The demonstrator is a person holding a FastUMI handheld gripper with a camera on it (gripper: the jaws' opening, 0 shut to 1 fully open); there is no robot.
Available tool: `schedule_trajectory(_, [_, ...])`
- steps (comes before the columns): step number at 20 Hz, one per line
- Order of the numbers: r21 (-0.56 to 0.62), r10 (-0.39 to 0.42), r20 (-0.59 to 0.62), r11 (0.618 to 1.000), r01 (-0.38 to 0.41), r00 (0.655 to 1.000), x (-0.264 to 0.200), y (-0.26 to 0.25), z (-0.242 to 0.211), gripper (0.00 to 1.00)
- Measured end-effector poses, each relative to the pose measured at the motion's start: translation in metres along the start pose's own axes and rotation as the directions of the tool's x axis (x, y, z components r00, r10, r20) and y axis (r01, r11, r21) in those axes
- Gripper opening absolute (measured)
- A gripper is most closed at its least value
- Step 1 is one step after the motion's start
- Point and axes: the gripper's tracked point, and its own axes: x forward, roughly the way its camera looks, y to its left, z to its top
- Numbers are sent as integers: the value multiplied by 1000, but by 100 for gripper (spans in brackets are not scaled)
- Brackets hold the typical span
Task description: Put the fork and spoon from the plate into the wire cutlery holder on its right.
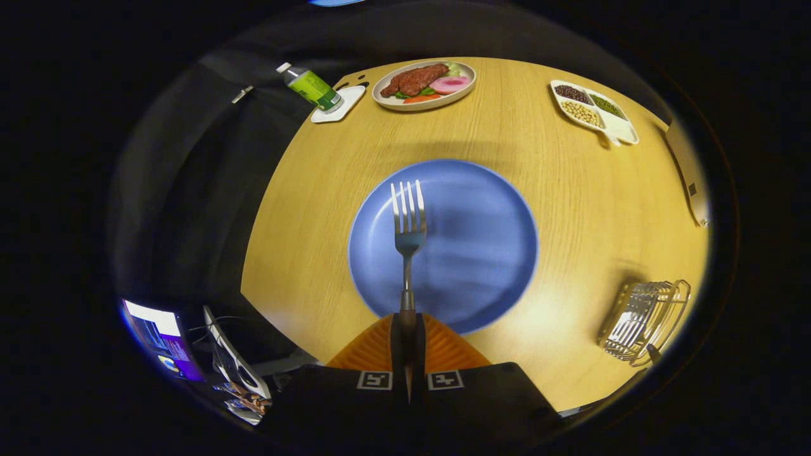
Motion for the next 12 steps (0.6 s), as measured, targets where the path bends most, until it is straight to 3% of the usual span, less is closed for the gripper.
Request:
schedule_trajectory(7, [-6,-39,-38,999,39,999,-101,-66,-22,6])
schedule_trajectory(12, [-70,-119,-107,991,112,987,-162,-118,-43,6])
